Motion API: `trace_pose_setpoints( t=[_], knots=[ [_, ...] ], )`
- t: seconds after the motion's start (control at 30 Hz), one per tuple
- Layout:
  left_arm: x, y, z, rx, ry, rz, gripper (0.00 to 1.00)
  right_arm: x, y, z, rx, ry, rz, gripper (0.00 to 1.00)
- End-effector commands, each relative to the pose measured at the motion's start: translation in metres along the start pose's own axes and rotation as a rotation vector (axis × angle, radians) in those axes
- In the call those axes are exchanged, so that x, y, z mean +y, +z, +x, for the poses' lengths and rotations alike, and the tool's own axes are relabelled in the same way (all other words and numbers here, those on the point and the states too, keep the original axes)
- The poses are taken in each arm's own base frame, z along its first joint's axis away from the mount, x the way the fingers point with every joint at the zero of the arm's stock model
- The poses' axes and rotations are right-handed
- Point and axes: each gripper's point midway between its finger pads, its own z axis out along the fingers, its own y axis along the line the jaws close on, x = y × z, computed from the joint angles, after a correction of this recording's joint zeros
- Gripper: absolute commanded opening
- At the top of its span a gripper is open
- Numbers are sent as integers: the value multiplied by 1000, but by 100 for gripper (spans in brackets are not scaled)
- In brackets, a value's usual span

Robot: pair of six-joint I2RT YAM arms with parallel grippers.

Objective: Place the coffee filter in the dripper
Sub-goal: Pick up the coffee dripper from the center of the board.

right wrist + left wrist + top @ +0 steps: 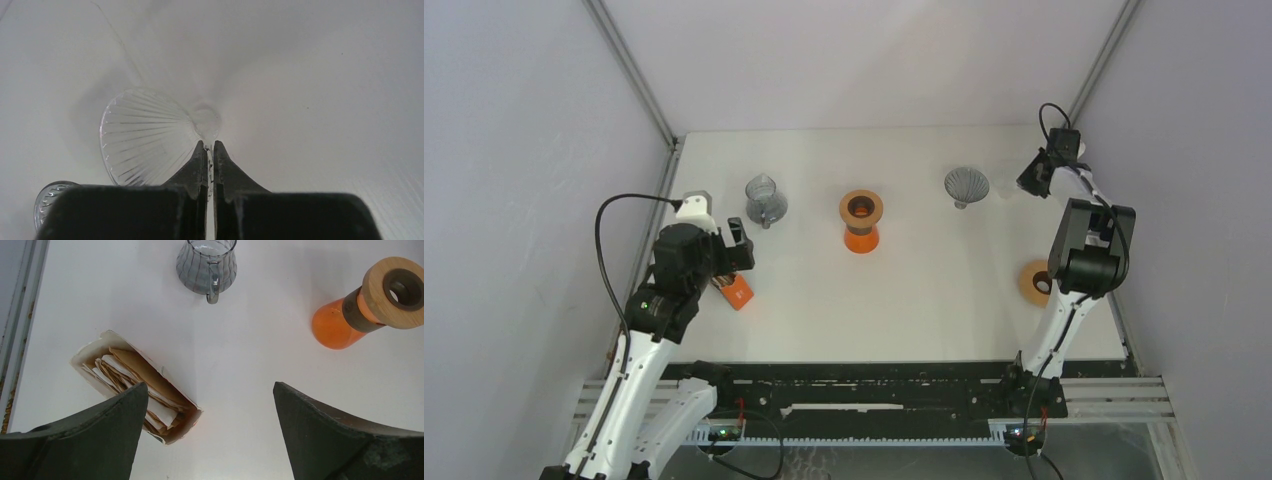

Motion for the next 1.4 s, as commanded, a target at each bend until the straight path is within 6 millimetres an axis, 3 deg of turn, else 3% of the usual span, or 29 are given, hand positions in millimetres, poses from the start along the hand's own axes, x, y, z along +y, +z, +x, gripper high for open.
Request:
trace_pose_setpoints(
  t=[0.0, 0.3, 0.6, 0.83, 1.17, 1.37],
  knots=[
    [-1, 0, -2, -23, 3, 16, 100, 15, -32, -41, -112, -6, -37, 0],
    [-4, -5, -6, -48, -6, 36, 100, 26, -69, -52, -137, 4, -73, 0],
    [-7, -11, -9, -73, -16, 60, 100, 58, -128, -46, -95, 15, -231, 0],
    [-8, -14, -11, -87, -21, 70, 100, 80, -162, -25, -41, -20, -304, 0],
    [-17, -9, -10, -67, -25, 110, 100, 147, -206, 28, 38, -163, -450, 0],
    [-30, -7, -22, -61, -51, 163, 100, 189, -231, 54, 84, -258, -528, 0]
  ],
)
